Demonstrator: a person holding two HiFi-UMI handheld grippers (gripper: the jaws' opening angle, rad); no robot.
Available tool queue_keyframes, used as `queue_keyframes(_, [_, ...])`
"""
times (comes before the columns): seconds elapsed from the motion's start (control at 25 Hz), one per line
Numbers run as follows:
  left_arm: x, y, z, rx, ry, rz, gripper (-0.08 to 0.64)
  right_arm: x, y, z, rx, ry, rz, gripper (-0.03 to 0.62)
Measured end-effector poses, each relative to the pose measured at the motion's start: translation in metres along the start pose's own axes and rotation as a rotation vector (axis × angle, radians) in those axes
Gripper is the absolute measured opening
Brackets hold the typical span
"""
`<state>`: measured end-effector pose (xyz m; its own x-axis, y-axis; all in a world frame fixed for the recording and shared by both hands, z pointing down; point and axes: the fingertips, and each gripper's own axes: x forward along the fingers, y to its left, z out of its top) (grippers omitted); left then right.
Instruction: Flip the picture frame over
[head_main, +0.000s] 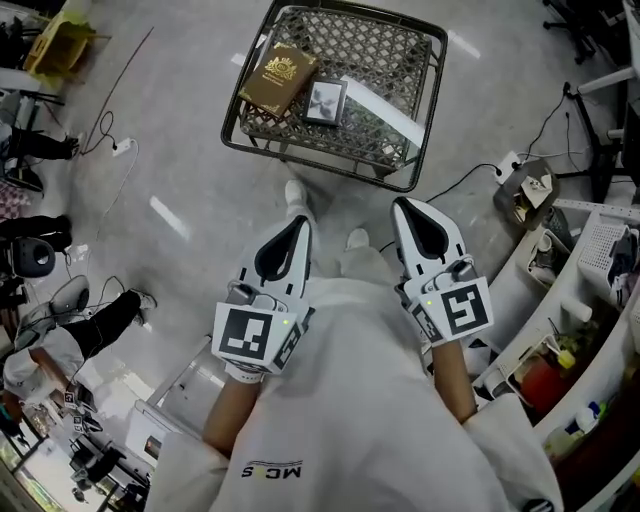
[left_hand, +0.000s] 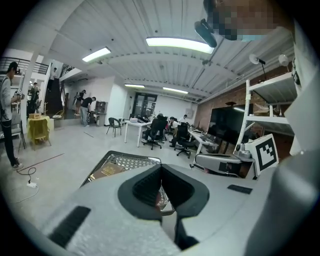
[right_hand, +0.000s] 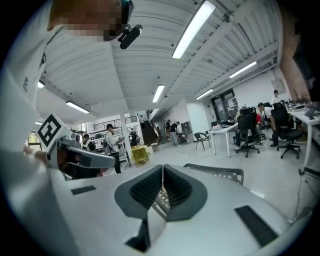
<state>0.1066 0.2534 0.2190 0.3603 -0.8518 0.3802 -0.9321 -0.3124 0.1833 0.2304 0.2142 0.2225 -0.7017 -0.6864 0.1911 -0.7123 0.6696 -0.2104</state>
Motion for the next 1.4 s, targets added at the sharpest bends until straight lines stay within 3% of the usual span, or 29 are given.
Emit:
queue_keyframes(0.28, [0.042,0.052,0.019,-0.012,0.005,-0.079,0.025,0.061,-0.012,0.008,0.016,0.025,-0.078,0.021])
queue_keyframes(0.56, [0.074,0.149,0.048,-0.005,0.021,-0.139,0.025,0.142,-0.005,0.040,0.011,0.008,-0.180,0.021])
queue_keyframes(0.76, [0.088,0.203,0.063,0.034,0.033,-0.182,0.025,0.183,-0.003,0.036,0.044,0.022,-0.253,0.021])
queue_keyframes(1.4, [0.125,0.213,0.066,0.056,0.079,-0.288,0.025,0.236,-0.022,0.007,0.052,0.097,-0.321,0.021])
